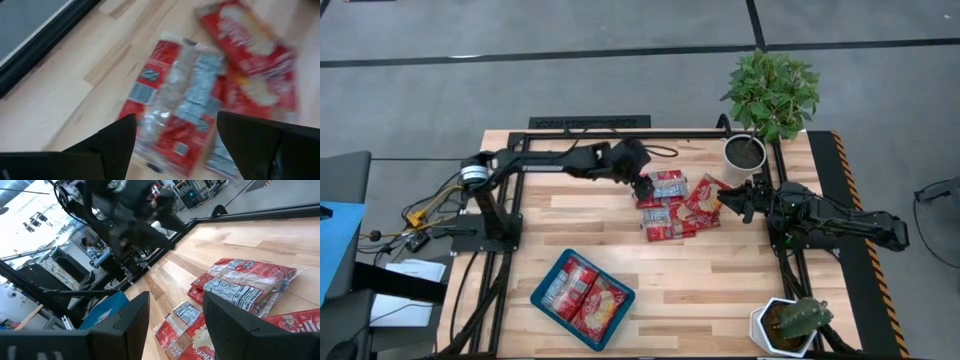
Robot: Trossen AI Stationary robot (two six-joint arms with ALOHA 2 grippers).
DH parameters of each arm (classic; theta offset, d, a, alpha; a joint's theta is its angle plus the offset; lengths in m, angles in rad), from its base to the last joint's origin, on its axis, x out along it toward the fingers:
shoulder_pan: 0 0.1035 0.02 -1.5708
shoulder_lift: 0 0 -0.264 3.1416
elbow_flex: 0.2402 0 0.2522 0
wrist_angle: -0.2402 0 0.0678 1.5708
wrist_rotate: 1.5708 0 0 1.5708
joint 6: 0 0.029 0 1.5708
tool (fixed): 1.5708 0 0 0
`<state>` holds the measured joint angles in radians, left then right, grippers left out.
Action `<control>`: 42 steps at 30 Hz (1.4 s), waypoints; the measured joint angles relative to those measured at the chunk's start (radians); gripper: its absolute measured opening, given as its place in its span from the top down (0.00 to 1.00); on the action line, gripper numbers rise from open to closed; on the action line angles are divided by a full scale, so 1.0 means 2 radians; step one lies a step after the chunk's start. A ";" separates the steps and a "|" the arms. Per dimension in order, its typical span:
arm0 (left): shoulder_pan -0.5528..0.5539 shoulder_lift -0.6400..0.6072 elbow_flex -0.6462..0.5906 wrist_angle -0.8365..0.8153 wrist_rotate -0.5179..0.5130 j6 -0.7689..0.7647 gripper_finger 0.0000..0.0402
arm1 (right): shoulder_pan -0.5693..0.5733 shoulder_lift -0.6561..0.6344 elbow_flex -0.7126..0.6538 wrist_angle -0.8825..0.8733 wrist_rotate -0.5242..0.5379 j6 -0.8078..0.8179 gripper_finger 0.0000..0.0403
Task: Sort popcorn bags into baskets
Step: Put the red popcorn bag into the blue bin
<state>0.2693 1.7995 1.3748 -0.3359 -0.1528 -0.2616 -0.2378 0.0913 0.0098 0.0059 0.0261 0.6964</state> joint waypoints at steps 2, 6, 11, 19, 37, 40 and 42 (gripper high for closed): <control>0.007 0.025 0.019 -0.008 -0.001 0.033 0.35 | 0.000 0.000 0.000 0.000 0.000 0.000 0.48; 0.012 0.078 0.068 -0.025 0.002 0.086 0.36 | 0.000 0.000 0.000 0.000 0.000 -0.012 0.48; 0.012 0.159 0.140 -0.072 0.010 0.127 0.36 | 0.000 0.000 0.000 0.000 0.000 -0.012 0.48; 0.012 0.253 0.227 -0.162 0.033 0.141 0.37 | 0.000 0.000 0.000 0.000 0.000 -0.012 0.48; 0.006 0.272 0.323 -0.289 0.012 0.114 1.00 | 0.000 0.000 0.000 0.000 0.000 -0.012 0.51; -0.002 0.272 0.367 -0.322 0.003 0.110 1.00 | 0.000 0.000 0.000 0.000 0.000 -0.012 0.50; -0.008 0.271 0.398 -0.357 -0.006 0.101 1.00 | 0.000 0.000 0.000 0.000 0.000 -0.012 0.51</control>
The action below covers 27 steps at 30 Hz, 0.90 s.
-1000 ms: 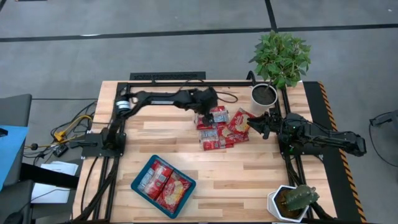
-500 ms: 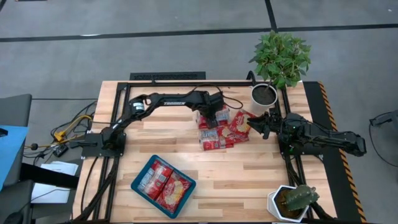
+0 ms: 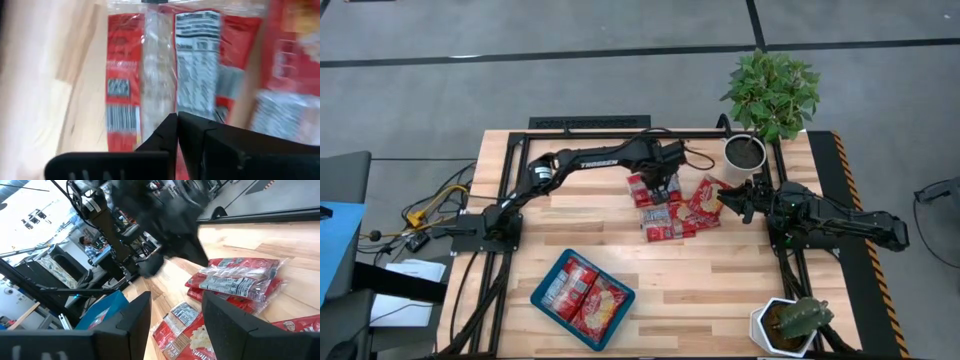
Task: Sort popcorn bags into baskets
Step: Put the red popcorn bag into the blue bin
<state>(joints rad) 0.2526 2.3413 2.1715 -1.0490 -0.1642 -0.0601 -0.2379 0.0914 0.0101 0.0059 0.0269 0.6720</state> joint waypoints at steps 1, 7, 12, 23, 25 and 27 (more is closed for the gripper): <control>-0.003 0.000 0.015 -0.011 -0.001 -0.005 1.00 | 0.000 0.000 0.000 0.000 0.000 0.000 0.51; -0.030 -0.001 0.084 -0.071 -0.021 -0.042 1.00 | 0.000 0.000 0.000 0.000 0.000 0.000 0.52; -0.046 -0.002 0.088 -0.063 -0.036 -0.010 0.95 | 0.000 0.000 0.000 0.000 0.000 -0.002 0.51; 0.000 0.001 0.030 0.018 -0.004 0.020 0.41 | 0.000 0.000 0.000 0.000 -0.001 -0.010 0.46; 0.009 0.002 0.007 0.018 -0.009 0.016 0.32 | 0.000 0.000 0.000 0.000 -0.001 -0.010 0.46; 0.016 0.002 -0.015 0.033 -0.009 0.018 0.25 | 0.000 0.000 0.000 0.000 -0.001 -0.012 0.46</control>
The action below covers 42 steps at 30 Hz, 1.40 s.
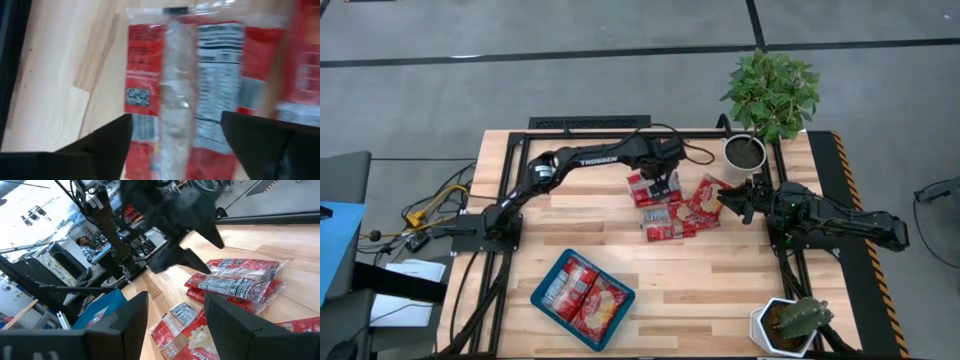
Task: Sort popcorn bags into baskets
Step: Put the red popcorn bag into the blue bin
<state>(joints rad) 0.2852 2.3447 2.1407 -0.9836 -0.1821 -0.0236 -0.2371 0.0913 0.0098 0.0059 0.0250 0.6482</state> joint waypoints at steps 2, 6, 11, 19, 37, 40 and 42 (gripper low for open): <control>0.005 0.000 -0.020 0.015 0.005 0.004 0.21 | 0.000 0.000 0.000 0.000 0.000 -0.001 0.46; 0.010 0.000 -0.051 0.037 0.027 0.009 0.20 | 0.000 0.000 0.000 0.000 0.000 -0.001 0.47; 0.010 -0.003 -0.088 0.044 0.034 0.010 0.29 | 0.000 0.000 0.000 0.000 0.000 -0.001 0.46; 0.012 -0.005 -0.108 0.032 0.036 -0.023 0.74 | 0.000 0.000 0.000 0.000 0.000 -0.001 0.47; -0.020 -0.017 -0.032 -0.029 0.045 -0.084 1.00 | 0.000 0.000 0.000 0.000 0.000 -0.001 0.49; -0.031 -0.020 -0.007 -0.062 0.044 -0.093 1.00 | 0.000 0.000 0.000 0.000 0.000 -0.001 0.50; -0.038 -0.022 0.006 -0.067 0.040 -0.101 1.00 | 0.000 0.000 0.000 0.000 0.000 -0.001 0.51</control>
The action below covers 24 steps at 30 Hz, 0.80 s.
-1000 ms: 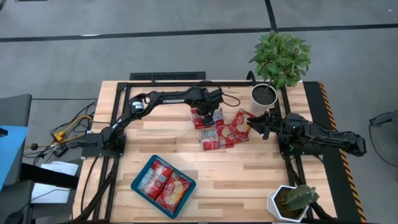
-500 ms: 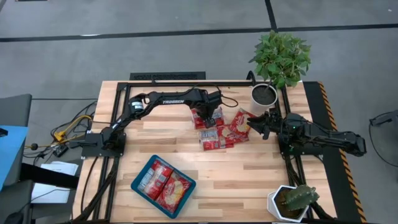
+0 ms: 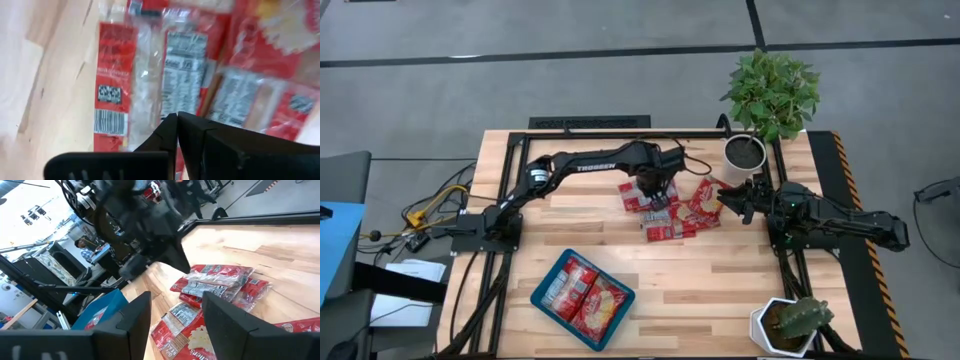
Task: Sort popcorn bags into baskets
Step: Put the red popcorn bag into the blue bin
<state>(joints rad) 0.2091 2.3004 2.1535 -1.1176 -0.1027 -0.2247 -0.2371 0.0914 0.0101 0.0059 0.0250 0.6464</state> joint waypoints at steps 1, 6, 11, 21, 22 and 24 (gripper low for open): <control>-0.004 -0.002 0.006 -0.011 -0.007 -0.005 1.00 | 0.000 0.000 0.000 0.000 0.000 0.000 0.51; -0.023 -0.005 0.033 -0.047 -0.049 -0.001 0.98 | 0.000 0.000 0.000 0.000 0.000 0.000 0.50; -0.022 -0.006 0.042 -0.126 -0.045 -0.058 0.82 | 0.001 0.000 0.000 0.000 -0.001 0.000 0.47; -0.032 -0.024 0.036 -0.218 -0.103 -0.169 0.45 | 0.000 0.000 0.000 0.000 -0.001 0.000 0.45; -0.033 -0.030 0.037 -0.223 -0.072 -0.168 0.43 | 0.000 0.000 0.000 0.000 -0.001 -0.001 0.45; -0.038 -0.046 0.038 -0.224 0.008 -0.167 0.40 | 0.000 0.001 0.000 0.000 -0.001 -0.001 0.46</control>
<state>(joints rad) 0.1340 2.2093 2.2292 -1.5660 -0.0871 -0.5591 -0.2363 0.0932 0.0101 0.0052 0.0231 0.6443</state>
